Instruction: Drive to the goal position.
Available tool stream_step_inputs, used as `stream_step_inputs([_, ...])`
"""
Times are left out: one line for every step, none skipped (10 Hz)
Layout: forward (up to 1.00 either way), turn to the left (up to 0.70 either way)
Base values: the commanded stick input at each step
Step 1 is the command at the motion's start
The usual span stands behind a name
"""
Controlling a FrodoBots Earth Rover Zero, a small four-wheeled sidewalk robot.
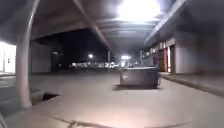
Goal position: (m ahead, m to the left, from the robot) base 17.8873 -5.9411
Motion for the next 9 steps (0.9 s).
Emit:
stream_step_inputs([1.00, 0.02])
stream_step_inputs([1.00, 0.02])
stream_step_inputs([1.00, 0.02])
stream_step_inputs([1.00, 0.06])
stream_step_inputs([1.00, 0.13])
stream_step_inputs([1.00, 0.19])
stream_step_inputs([1.00, 0.25])
stream_step_inputs([1.00, 0.18])
stream_step_inputs([1.00, 0.12])
